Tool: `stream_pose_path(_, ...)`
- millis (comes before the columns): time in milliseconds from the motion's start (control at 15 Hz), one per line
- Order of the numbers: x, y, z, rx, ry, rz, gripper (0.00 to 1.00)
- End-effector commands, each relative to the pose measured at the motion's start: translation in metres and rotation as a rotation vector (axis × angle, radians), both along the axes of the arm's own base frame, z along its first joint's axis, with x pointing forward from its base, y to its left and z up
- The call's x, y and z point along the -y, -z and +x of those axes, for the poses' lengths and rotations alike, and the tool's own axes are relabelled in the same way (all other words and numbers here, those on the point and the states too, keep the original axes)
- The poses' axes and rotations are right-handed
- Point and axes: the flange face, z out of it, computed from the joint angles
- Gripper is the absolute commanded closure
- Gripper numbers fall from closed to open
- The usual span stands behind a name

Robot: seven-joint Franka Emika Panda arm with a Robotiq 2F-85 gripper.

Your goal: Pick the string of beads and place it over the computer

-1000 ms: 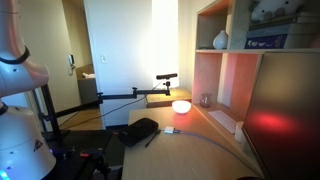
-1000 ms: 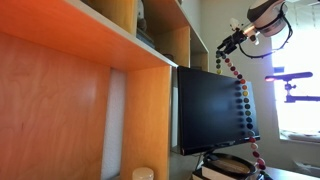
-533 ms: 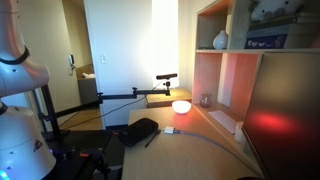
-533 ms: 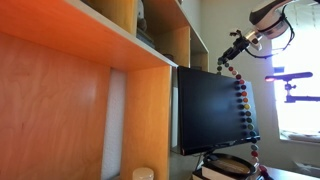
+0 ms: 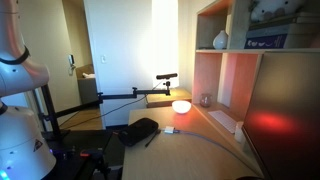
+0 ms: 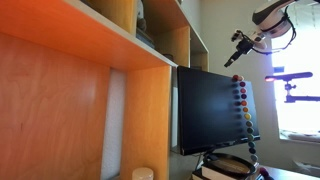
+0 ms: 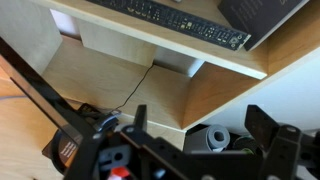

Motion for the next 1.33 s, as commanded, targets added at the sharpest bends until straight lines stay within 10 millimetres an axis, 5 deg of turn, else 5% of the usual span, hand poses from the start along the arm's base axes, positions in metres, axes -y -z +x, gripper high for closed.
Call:
stream_pose_path(0, -0.015, -0.036, -0.002, 0.083, 0.014, -0.087, 0.00)
stream_pose_path(267, -0.034, -0.074, -0.006, 0.215, 0.018, -0.312, 0.00)
stream_pose_path(333, -0.022, -0.059, 0.002, 0.176, 0.023, -0.240, 0.00)
stream_pose_path(1267, -0.019, -0.054, 0.004, 0.174, 0.027, -0.248, 0.00)
